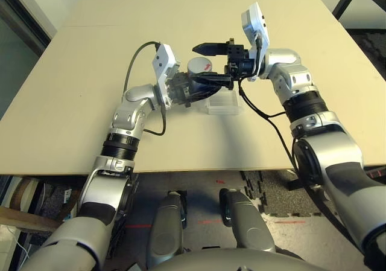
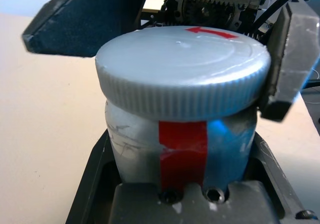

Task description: Pour the medicine from the bottle into the box.

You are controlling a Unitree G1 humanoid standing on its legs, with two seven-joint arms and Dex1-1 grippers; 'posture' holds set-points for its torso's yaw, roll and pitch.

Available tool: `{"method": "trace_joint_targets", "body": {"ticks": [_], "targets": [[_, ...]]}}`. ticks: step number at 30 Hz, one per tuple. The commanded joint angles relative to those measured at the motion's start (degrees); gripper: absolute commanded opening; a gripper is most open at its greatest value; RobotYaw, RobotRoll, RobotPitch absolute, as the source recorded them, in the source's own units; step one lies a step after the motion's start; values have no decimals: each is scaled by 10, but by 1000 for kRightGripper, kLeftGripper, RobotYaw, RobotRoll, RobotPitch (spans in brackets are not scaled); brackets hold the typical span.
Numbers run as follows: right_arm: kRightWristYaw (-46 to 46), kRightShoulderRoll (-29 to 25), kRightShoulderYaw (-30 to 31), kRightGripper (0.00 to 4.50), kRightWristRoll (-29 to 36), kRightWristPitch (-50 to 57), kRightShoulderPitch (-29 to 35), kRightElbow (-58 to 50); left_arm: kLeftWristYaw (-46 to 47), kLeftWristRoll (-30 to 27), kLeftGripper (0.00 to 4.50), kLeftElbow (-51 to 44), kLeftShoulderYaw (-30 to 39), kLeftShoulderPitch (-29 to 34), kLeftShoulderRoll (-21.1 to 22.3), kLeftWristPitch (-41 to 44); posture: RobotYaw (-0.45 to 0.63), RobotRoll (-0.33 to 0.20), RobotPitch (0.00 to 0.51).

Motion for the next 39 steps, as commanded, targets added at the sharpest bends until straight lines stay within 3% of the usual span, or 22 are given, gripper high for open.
{"method": "trace_joint_targets", "body": {"ticks": [1, 26, 39], "targets": [[-36, -30, -25, 4500, -9, 10, -6, 18, -17, 1, 2579, -11, -11, 12, 1, -6, -143, 0, 177], [22, -106, -33, 4500, 11, 89, 34, -56, -19, 4, 2579, 0, -6, 8, 5, -10, -144, 0, 176], [21, -52, -14, 4500, 28, 145, 47, -150, -19, 9, 2579, 9, -9, 0, 3, -12, -146, 0, 172]]}}
